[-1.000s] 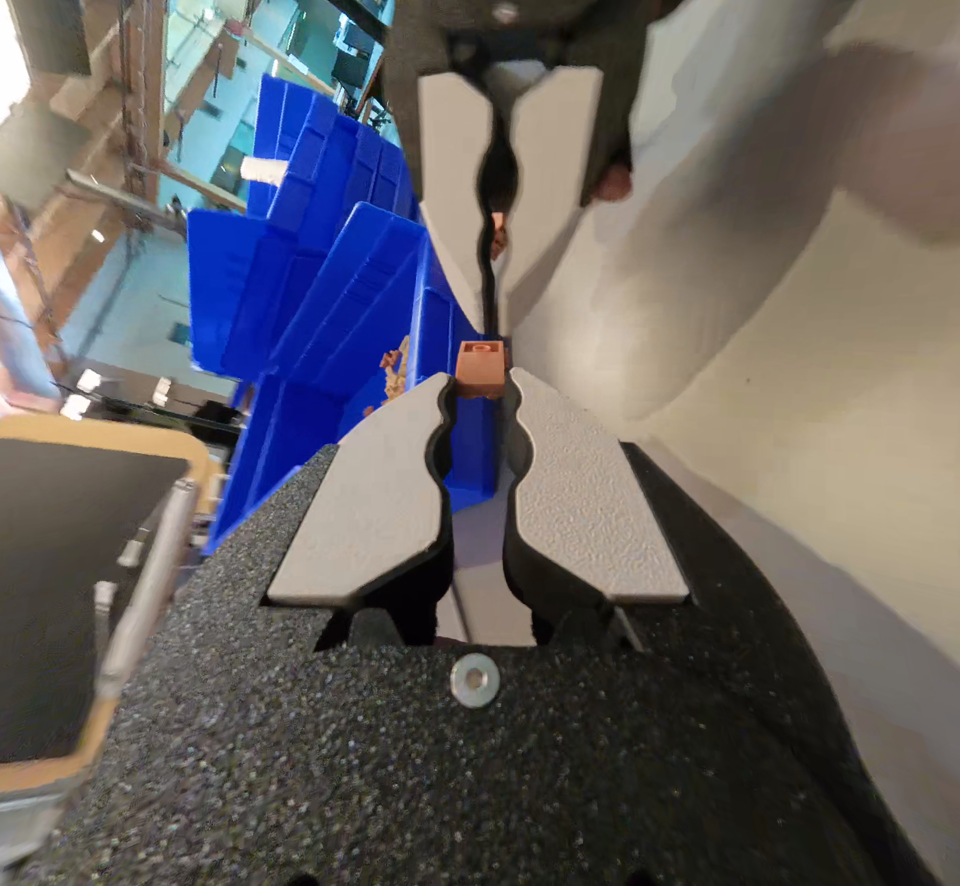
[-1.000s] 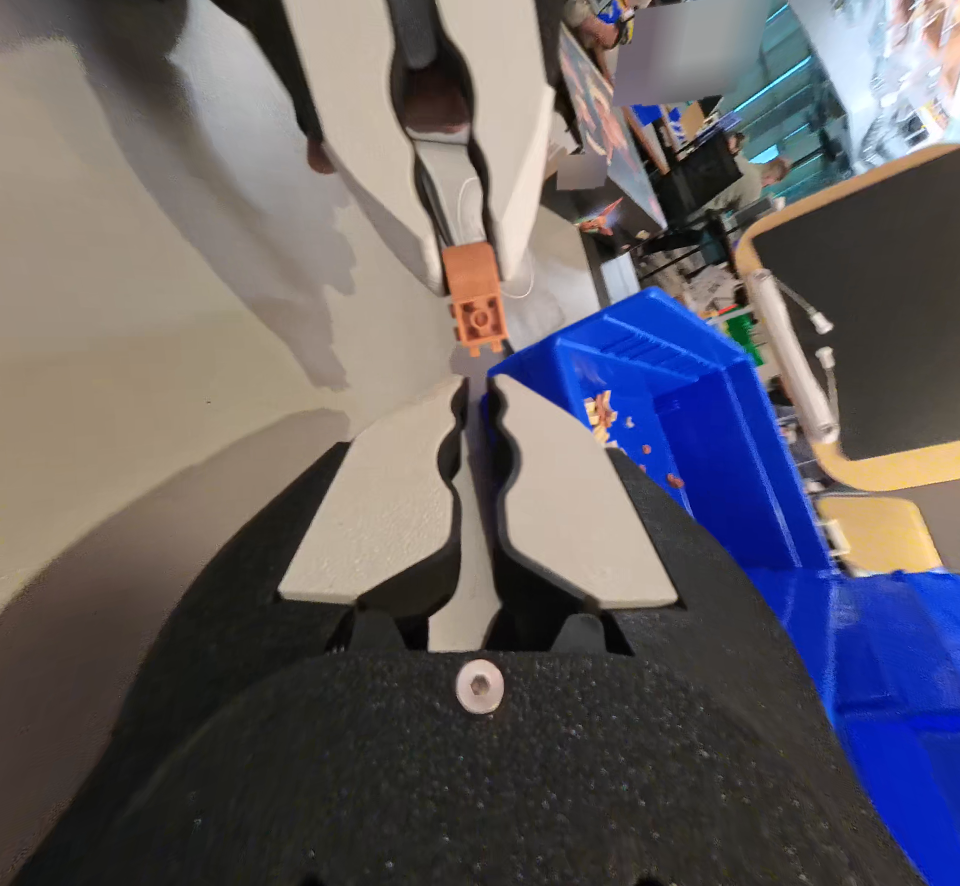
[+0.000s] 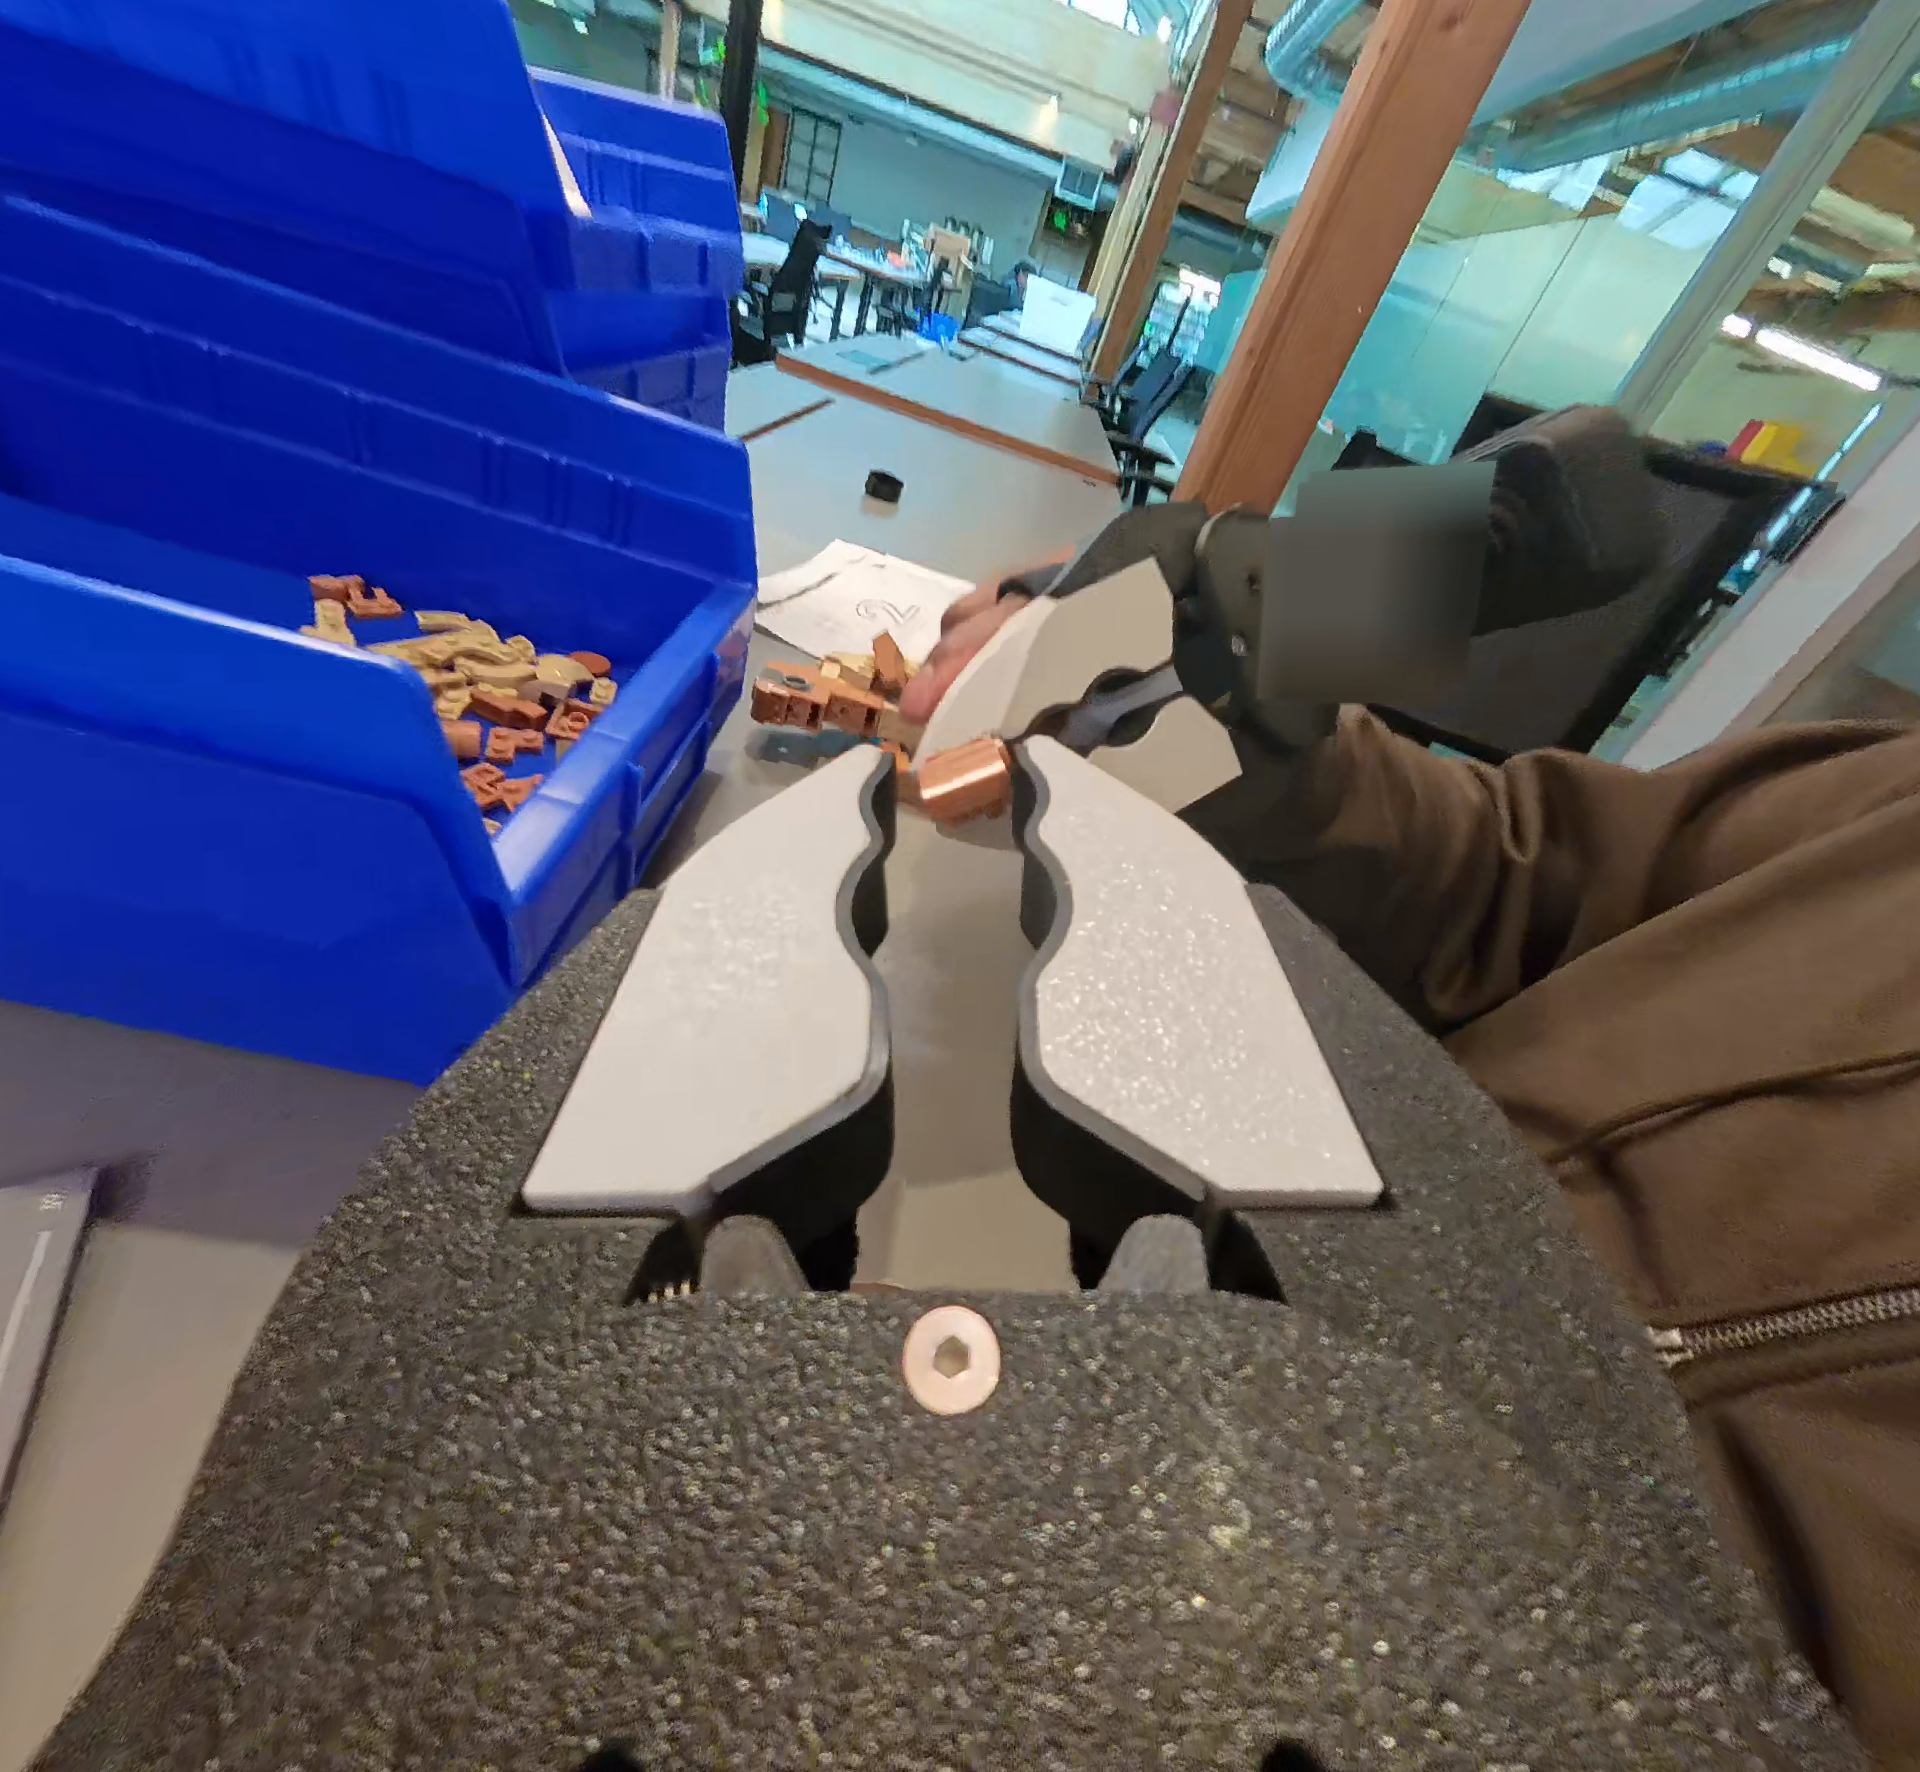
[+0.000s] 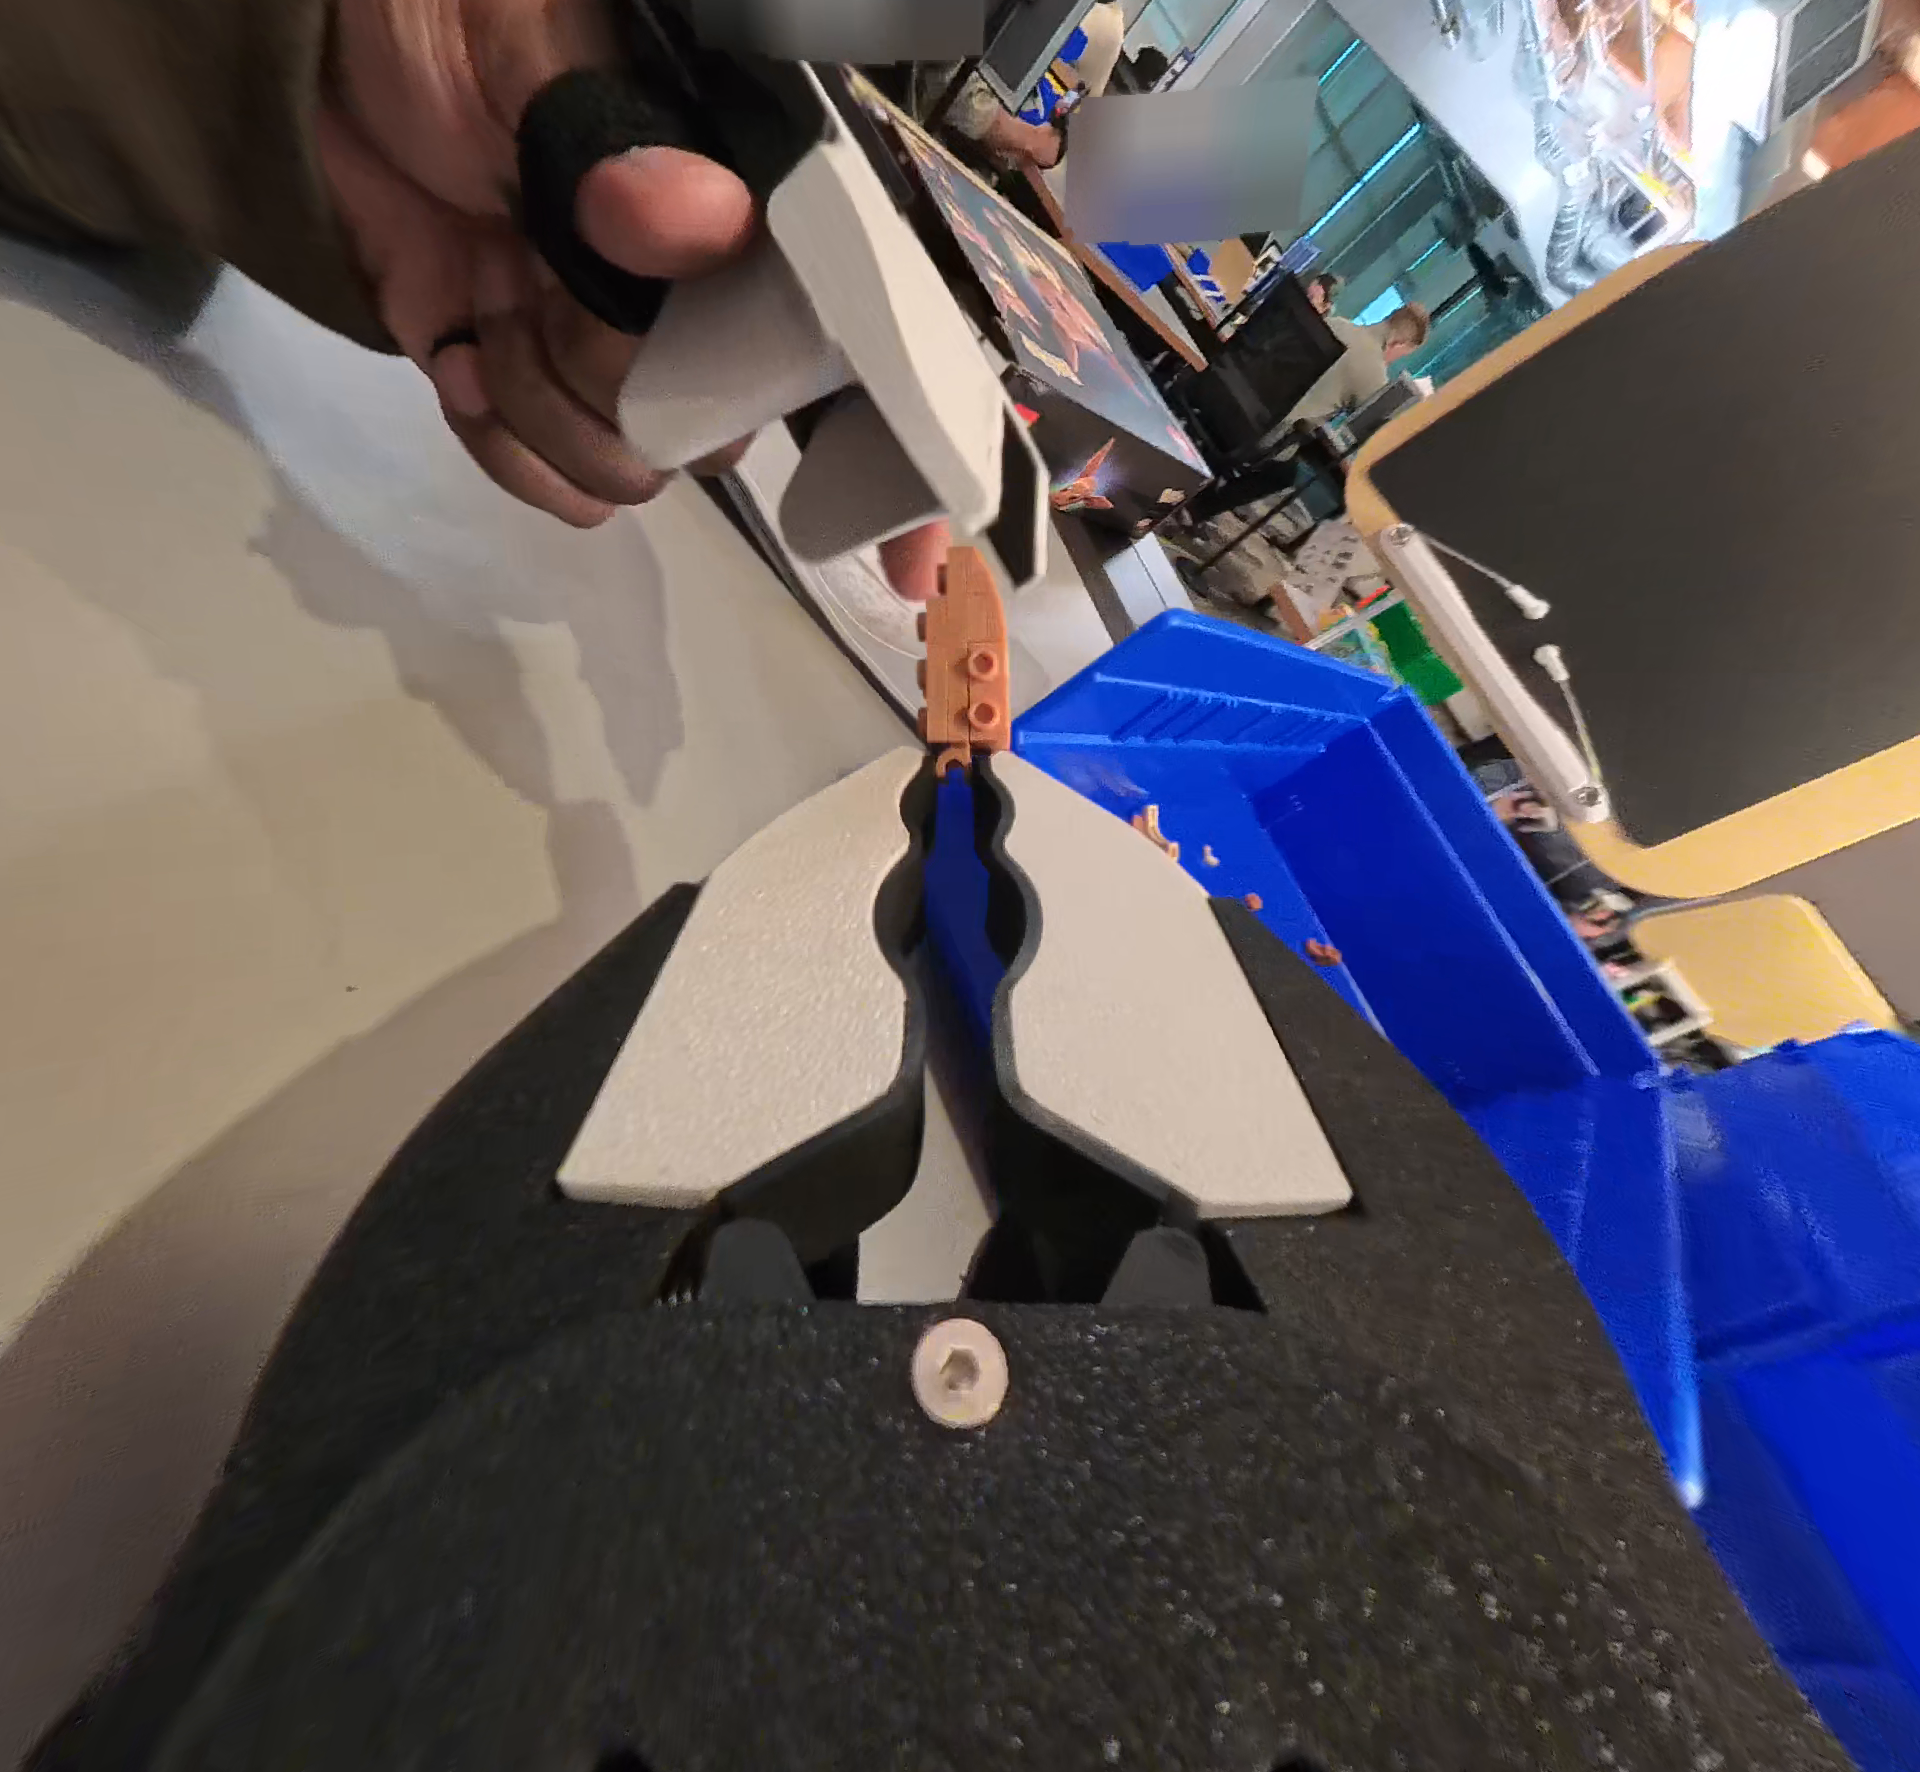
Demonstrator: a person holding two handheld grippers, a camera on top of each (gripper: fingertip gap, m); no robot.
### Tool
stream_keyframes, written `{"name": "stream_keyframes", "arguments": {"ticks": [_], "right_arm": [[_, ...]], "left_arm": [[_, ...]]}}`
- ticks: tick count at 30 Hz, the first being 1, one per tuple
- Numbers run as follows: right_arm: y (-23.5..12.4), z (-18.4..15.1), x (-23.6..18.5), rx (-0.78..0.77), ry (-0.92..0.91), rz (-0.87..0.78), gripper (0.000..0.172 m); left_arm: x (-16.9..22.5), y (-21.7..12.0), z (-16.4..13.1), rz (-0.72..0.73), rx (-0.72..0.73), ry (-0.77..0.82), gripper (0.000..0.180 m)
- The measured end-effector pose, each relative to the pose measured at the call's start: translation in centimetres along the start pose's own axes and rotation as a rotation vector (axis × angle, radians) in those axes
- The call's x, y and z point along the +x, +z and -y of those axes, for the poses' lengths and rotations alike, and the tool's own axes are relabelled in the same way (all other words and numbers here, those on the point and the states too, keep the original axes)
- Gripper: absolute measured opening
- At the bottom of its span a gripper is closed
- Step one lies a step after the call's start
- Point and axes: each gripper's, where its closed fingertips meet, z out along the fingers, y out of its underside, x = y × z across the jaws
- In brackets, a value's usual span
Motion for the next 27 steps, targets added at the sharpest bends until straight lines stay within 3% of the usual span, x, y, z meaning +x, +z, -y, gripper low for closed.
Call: {"name": "stream_keyframes", "arguments": {"ticks": [3, 5, 11, 14, 20, 27], "right_arm": [[-0.1, 0.3, -0.2, 0.025, 0.096, 0.051, 0.006], [-0.2, 0.6, -0.7, 0.045, 0.178, 0.113, 0.006], [-0.9, 1.8, -2.6, 0.124, 0.498, 0.381, 0.006], [-1.5, 2.5, -3.2, 0.160, 0.619, 0.493, 0.006], [-3.1, 4.2, -4.4, 0.245, 0.791, 0.717, 0.006], [-4.8, 5.5, -6.6, 0.282, 0.821, 0.932, 0.006]], "left_arm": [[-0.3, -1.0, 1.7, 0.019, 0.084, 0.012, 0.024], [-0.3, -1.3, 1.9, 0.045, 0.087, 0.111, 0.025], [1.7, -0.8, -0.3, 0.056, -0.081, 0.584, 0.027], [2.4, -0.8, -1.5, 0.033, -0.162, 0.726, 0.030], [3.1, -1.0, -2.7, -0.007, -0.208, 0.871, 0.034], [6.1, -0.9, -2.5, -0.129, -0.099, 0.930, 0.035]]}}
